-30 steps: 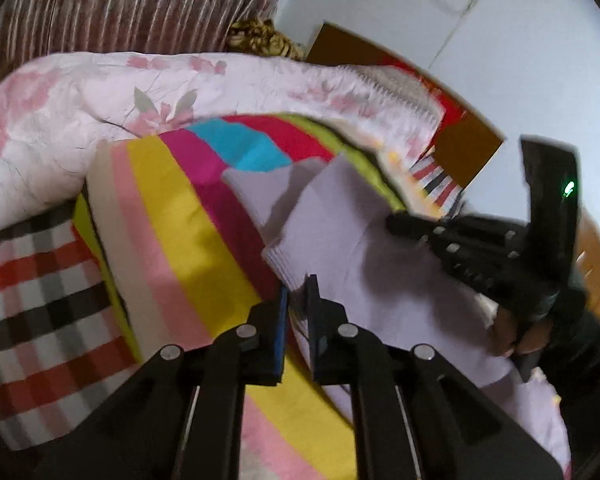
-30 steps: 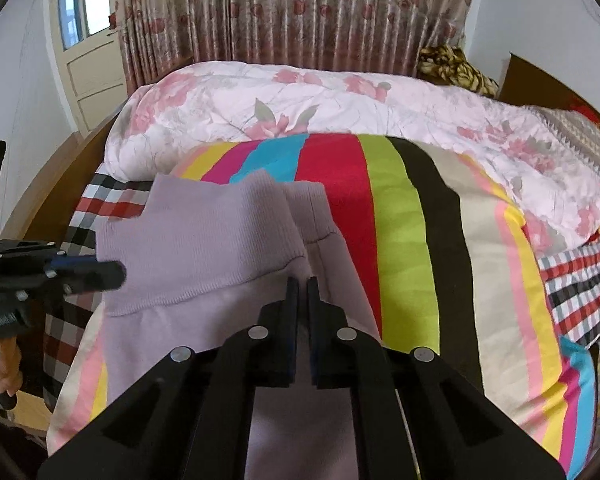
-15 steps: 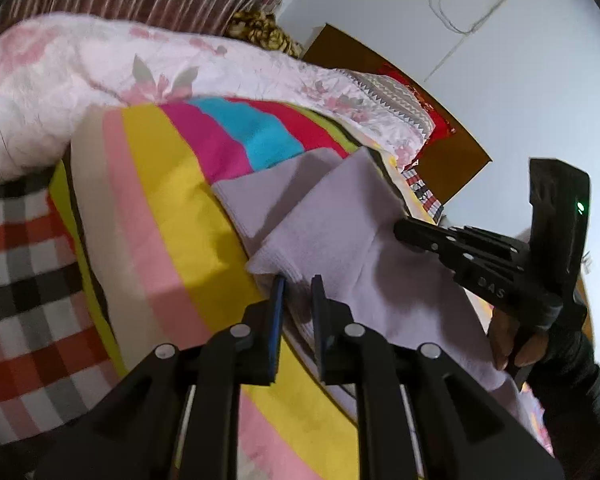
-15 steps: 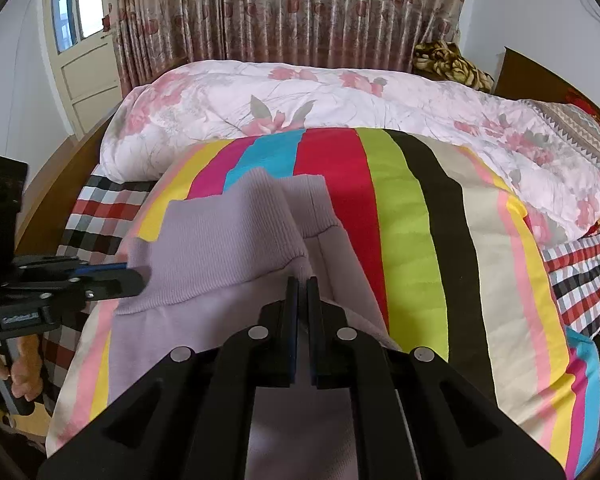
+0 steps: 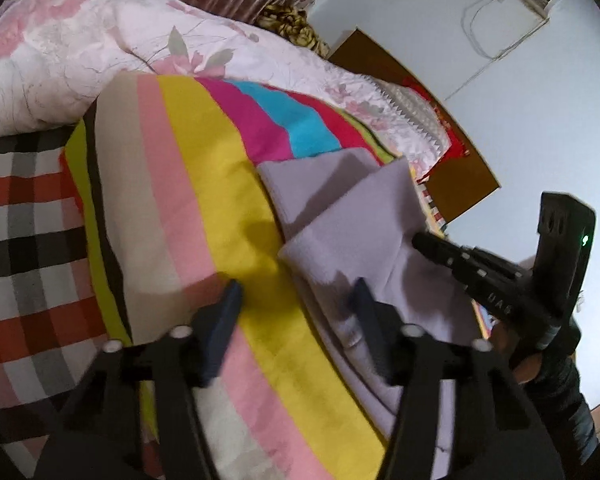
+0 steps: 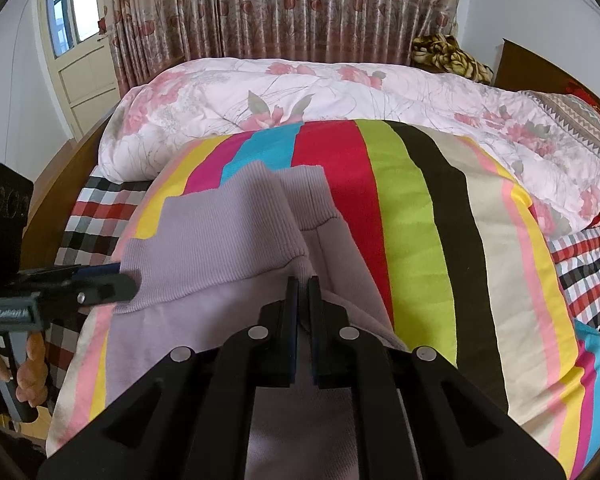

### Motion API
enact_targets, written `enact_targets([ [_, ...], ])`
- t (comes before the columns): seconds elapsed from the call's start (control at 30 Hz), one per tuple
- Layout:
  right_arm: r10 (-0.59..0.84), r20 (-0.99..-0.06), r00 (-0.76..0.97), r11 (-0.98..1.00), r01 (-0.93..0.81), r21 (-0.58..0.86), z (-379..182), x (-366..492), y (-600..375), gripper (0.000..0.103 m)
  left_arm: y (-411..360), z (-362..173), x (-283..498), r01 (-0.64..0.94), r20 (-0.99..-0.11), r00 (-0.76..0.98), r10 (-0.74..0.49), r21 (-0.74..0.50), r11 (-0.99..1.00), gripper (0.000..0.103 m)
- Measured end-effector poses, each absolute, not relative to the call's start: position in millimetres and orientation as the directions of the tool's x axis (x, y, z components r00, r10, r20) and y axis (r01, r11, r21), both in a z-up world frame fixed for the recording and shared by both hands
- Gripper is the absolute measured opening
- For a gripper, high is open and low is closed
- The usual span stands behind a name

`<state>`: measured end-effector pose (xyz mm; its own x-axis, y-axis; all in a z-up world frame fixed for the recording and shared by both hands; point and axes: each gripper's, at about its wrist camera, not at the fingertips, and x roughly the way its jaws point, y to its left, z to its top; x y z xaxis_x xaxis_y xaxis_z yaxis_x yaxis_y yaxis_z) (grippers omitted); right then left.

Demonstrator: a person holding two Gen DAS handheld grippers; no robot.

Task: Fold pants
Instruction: 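Hold the folded pants edge with both grippers and smooth it flat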

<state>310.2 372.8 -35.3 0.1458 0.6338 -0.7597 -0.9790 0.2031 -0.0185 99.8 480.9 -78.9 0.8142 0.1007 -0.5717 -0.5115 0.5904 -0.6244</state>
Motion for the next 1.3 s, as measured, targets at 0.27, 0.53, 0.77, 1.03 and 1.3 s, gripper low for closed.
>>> enact_targets([
  [0.27,0.636,-0.758,0.146,0.201,-0.979,-0.020,-36,310,373,0.006,488,-79,110,-0.486,-0.544,0.834,0.091,-0.647,0.588,0.018],
  [0.53,0.670,-0.723,0.166,0.197,-0.979,-0.043,-14,308,371,0.004,470,-17,109,-0.457,-0.478,0.857,0.194,-0.529,0.715,0.005],
  [0.77,0.614,-0.758,0.219,0.312,-0.950,-0.022,-11,326,400,0.004,525,-16,151,-0.501,-0.584,0.799,0.142,-0.517,0.694,0.005],
  [1.03,0.576,-0.785,0.226,0.332,-0.943,-0.028,-32,325,409,0.004,533,-56,154,-0.538,-0.634,0.765,0.115,-0.531,0.655,0.005],
  [1.3,0.631,-0.735,0.247,0.375,-0.927,0.011,-17,328,393,0.032,522,-35,143,-0.610,-0.619,0.743,0.255,-0.468,0.639,0.058],
])
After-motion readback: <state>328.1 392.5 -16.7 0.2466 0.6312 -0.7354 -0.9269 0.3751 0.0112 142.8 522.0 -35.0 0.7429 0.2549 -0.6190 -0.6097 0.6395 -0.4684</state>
